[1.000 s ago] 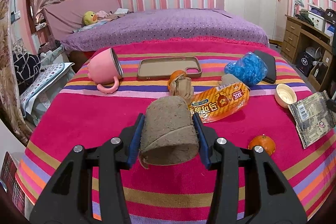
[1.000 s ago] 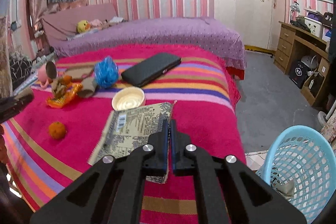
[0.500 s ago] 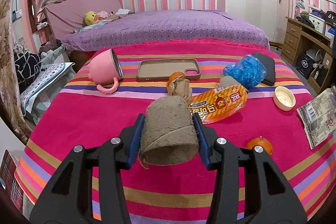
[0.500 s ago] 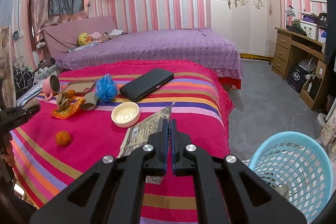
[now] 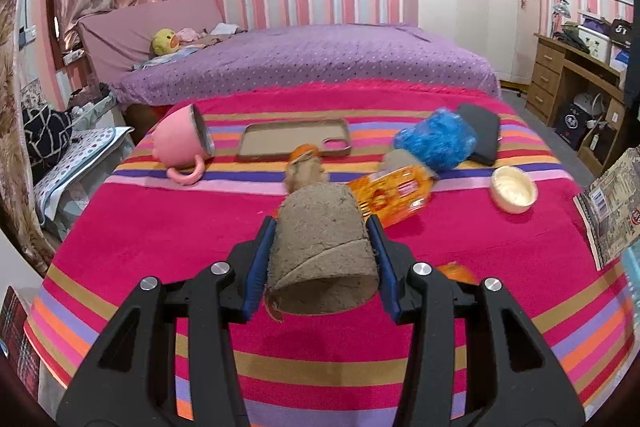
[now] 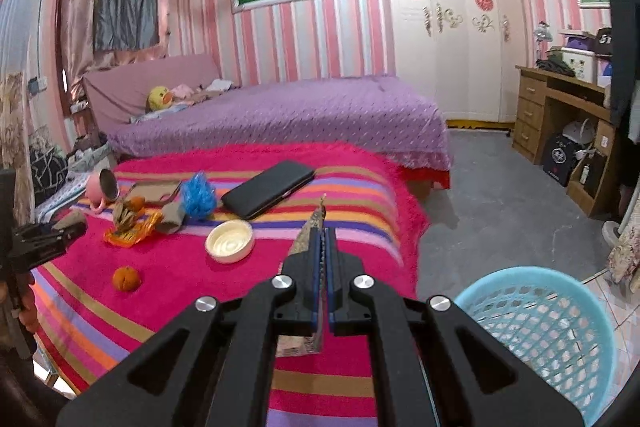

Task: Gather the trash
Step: 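Carry the cardboard tube and paper packet in both tools to the blue basket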

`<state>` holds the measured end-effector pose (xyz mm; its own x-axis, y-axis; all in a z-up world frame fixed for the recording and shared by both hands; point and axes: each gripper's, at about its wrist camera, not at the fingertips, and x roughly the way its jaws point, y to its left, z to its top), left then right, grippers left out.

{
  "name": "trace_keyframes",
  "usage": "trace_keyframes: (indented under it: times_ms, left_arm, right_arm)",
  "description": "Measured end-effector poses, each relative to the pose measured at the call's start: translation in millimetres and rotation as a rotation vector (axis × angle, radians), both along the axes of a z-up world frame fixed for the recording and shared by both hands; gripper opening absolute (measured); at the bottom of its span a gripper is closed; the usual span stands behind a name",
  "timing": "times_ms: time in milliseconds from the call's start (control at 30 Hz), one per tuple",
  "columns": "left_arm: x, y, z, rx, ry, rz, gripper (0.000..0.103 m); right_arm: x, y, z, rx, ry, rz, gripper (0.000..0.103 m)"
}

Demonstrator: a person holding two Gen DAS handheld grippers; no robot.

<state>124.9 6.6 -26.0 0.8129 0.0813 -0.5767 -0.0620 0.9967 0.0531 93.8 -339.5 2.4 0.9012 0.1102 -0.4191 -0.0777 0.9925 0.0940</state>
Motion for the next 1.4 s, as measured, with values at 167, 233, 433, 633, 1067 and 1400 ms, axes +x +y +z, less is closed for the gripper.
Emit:
trace_keyframes:
  times_ms: [167,233,433,633,1067,1400]
  left_arm:
    - [-7,-37,7,0.018,-0.029,-0.055,0.045]
    - [-8,-58,7,0.032,-0.033,-0.080,0.045]
    - [-6,-129,9,0.008,-0.035,-0.167,0.045]
    - [-16,-218,-2,0.023,-0.030,-0.297,0.045]
    - [-31,-341,-29,0.014,0.037,-0.453,0.045]
    - [-34,-403,-26,0.003,0.035,-0.540,0.045]
  right_arm:
    - [-18,-39,10,0.011,-0.033,-0.070,0.002]
    - [-28,-56,14,0.021,-0.051,-0.101,0.002]
    - [-47,-112,10,-0.002,-0.022,-0.207,0.002]
    - [-57,-167,-11,-0.007,0.041,-0.308,0.002]
    - [-67,-220,-44,-0.122,0.144,-0.381,0.002]
    - [-72,-225,-46,-0.110,0.125,-0.424,0.002]
